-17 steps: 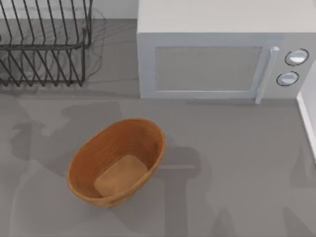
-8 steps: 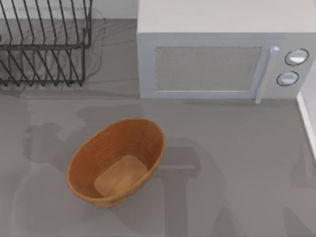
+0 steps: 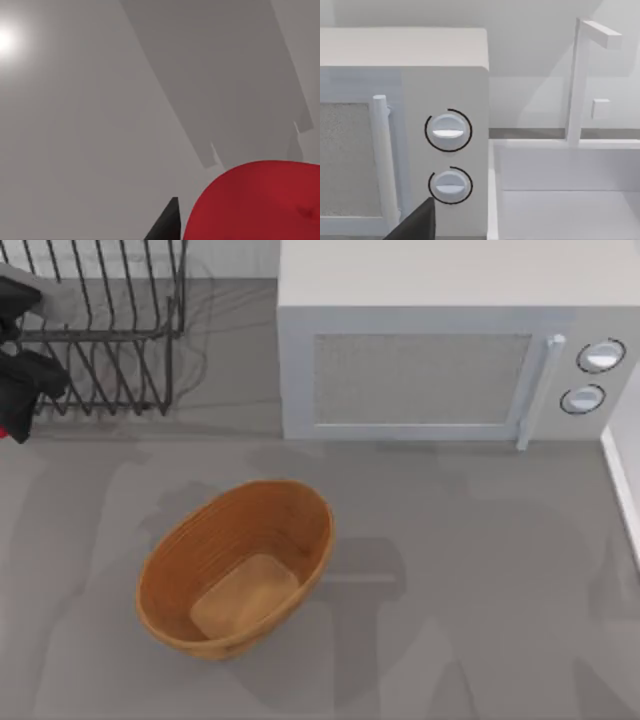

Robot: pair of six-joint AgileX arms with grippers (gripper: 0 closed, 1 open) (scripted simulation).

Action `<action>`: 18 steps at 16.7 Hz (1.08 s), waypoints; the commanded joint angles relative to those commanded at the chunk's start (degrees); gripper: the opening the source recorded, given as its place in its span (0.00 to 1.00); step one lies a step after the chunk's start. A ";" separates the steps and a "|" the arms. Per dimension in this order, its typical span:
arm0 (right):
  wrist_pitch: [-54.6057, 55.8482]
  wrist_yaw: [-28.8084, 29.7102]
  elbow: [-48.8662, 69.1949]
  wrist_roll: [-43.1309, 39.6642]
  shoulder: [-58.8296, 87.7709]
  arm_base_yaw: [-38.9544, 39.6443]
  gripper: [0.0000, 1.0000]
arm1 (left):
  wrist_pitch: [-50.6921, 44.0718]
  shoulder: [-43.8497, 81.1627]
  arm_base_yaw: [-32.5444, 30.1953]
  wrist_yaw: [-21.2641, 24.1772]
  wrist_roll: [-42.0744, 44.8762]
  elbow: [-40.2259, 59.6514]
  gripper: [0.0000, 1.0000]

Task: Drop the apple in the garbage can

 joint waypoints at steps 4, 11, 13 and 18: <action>0.00 0.00 0.00 0.00 0.00 0.00 1.00 | -3.09 1.42 -13.25 -2.44 -23.68 0.90 0.00; 0.00 0.00 0.00 0.00 0.00 0.00 1.00 | -5.92 0.90 -35.00 -6.63 -59.37 0.99 0.00; 0.00 0.00 0.00 0.00 0.00 0.00 1.00 | -5.95 0.24 -38.92 -7.57 -64.52 0.87 0.00; 0.00 0.00 0.00 0.00 0.00 0.00 1.00 | -5.90 -0.28 -41.58 -8.28 -67.65 0.80 0.00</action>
